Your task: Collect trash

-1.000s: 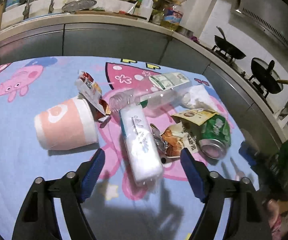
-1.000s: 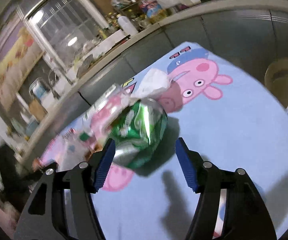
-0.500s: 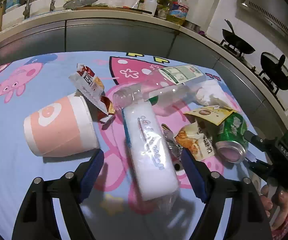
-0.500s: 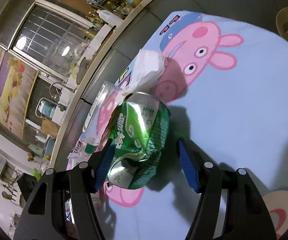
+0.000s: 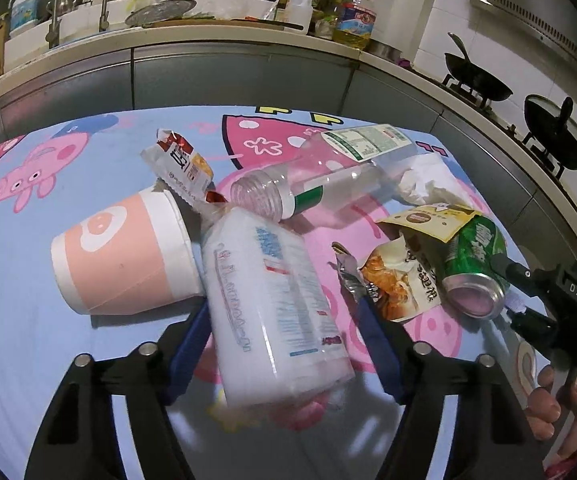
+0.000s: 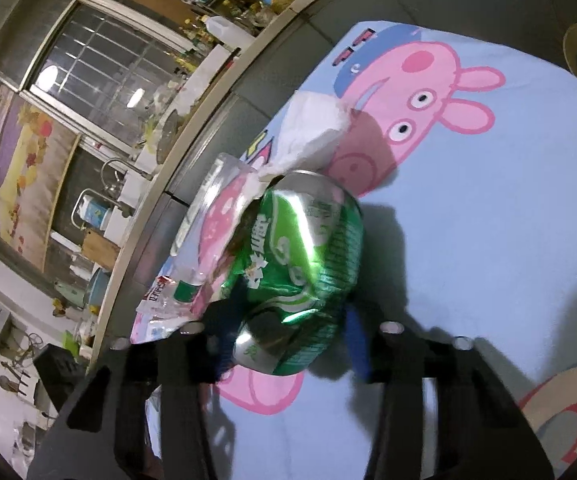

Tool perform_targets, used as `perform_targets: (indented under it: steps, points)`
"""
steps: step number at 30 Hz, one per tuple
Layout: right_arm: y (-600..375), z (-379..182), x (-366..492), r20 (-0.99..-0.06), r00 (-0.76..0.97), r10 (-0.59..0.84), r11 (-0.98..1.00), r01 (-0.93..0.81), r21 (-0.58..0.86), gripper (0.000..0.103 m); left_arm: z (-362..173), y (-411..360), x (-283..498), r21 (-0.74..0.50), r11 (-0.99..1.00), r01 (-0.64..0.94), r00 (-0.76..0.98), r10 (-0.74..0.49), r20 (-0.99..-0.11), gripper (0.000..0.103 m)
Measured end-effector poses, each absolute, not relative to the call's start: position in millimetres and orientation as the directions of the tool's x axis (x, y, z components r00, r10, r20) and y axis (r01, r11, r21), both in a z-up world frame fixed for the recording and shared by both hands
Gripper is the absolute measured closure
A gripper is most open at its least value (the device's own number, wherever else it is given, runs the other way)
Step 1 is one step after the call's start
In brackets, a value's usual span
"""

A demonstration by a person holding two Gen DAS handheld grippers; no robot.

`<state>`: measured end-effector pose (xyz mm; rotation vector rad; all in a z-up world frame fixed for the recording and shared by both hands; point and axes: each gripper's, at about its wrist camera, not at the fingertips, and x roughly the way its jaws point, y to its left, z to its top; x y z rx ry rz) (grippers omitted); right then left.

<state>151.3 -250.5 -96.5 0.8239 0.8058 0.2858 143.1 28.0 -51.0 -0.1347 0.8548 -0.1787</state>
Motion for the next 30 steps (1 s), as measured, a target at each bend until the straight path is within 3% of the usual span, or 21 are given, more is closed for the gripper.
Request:
perform_targets:
  steps: [1,3,6,20,30]
  points:
    - [-249,-94,151,-0.519,0.677,0.521,0.664,0.06,0.745,0.077,-52,28,144,-0.191,0.976,0.104,0.64,-0.213,-0.739,0.04]
    - [-246,-85,145,-0.51,0.69,0.514,0.68,0.035,0.733,0.081,-54,28,145,-0.201,0.974,0.108,0.629,-0.223,-0.745,0.055]
    - [-242,-75,135,-0.504,0.702,0.503,0.704,0.006,0.71,0.086,-57,29,144,-0.221,0.969,0.114,0.622,-0.243,-0.745,0.06]
    - [-231,-53,67,-0.503,0.704,0.502,0.754,-0.071,0.653,0.089,-49,32,122,-0.195,0.973,0.124,0.642,-0.229,-0.732,0.067]
    - [-255,-78,46,-0.476,0.688,0.548,0.652,0.005,0.758,0.089,-38,15,76,-0.201,0.953,0.229,0.642,-0.303,-0.704,0.068]
